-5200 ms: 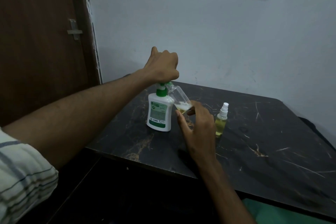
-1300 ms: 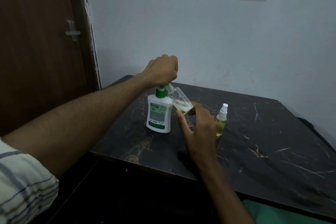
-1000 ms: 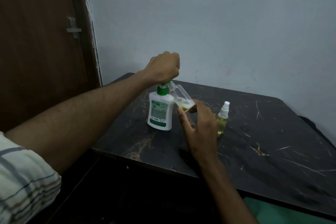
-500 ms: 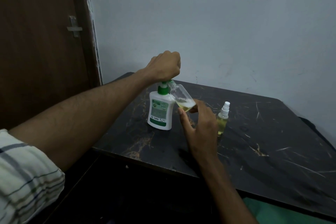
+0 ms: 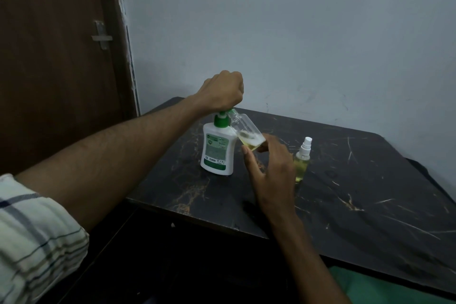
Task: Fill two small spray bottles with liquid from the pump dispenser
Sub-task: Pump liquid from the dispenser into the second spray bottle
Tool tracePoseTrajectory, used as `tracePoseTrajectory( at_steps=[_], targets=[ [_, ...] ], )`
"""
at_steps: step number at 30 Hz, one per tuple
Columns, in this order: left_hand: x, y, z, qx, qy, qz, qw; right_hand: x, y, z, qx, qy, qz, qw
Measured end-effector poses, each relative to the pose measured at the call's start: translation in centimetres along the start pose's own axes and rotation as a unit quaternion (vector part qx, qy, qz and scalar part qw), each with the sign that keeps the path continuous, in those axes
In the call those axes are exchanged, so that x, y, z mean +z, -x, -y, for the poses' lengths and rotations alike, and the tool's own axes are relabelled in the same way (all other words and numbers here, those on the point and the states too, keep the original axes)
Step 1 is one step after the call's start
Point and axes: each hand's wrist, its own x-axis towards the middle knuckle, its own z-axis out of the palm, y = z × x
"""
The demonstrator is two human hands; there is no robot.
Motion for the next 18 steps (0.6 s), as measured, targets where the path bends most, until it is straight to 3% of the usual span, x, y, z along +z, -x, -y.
tracePoseTrajectory(
  at_steps=[18],
  targets=[
    [-0.08,-0.17,-0.05,0.012,-0.003,-0.007,1.0,0.06,-0.15,0.06,-0.016,-0.003,-0.019,1.0]
  ],
)
